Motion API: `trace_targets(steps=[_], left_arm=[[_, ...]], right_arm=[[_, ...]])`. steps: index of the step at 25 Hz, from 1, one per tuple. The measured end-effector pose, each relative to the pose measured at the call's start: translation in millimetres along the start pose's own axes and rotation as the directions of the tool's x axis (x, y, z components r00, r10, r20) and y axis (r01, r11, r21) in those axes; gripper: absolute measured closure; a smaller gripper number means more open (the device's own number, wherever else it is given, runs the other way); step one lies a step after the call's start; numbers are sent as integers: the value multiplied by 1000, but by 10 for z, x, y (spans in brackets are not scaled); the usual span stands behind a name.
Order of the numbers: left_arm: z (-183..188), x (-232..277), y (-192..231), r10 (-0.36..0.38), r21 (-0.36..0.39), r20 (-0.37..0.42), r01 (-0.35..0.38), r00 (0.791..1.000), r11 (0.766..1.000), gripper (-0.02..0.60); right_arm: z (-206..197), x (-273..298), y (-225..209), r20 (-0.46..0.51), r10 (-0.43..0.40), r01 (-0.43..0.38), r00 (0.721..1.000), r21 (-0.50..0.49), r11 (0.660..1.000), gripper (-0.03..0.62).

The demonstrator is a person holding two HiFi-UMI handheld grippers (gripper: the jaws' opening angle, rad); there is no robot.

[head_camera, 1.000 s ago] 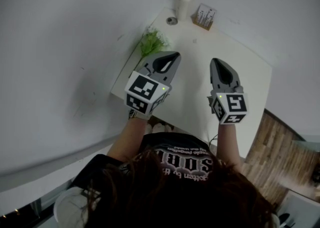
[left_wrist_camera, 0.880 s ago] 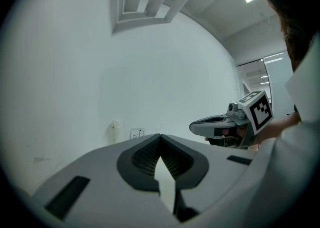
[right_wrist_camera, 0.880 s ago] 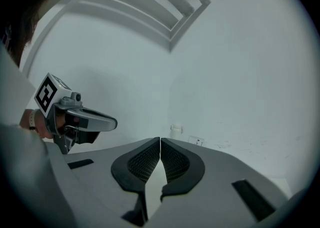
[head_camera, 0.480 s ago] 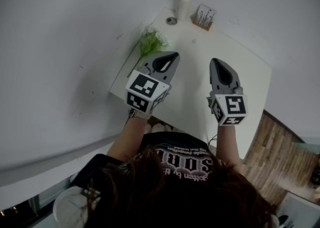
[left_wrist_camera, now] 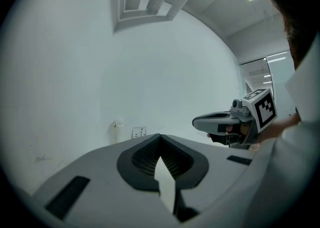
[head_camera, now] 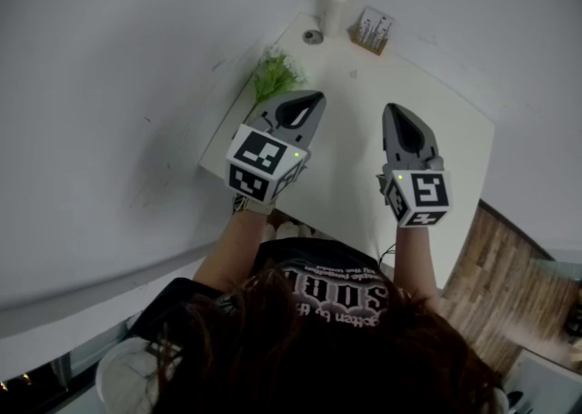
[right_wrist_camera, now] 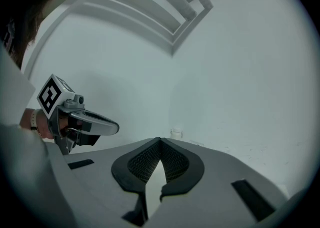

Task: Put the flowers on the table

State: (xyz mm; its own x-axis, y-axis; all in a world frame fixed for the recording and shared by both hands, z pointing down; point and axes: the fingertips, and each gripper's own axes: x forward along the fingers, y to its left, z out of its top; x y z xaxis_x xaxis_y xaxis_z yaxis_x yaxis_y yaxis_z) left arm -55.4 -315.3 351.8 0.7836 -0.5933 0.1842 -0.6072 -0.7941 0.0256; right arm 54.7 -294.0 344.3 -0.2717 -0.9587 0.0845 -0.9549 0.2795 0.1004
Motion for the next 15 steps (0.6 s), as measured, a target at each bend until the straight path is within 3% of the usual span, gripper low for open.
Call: trace_targets(steps=[15], left_arm=[[-9,28,46,-17,6,3,17,1000,1000,580]], right_arm=[[-79,47,-20,-22,-2,2,1000,19,1000,565]])
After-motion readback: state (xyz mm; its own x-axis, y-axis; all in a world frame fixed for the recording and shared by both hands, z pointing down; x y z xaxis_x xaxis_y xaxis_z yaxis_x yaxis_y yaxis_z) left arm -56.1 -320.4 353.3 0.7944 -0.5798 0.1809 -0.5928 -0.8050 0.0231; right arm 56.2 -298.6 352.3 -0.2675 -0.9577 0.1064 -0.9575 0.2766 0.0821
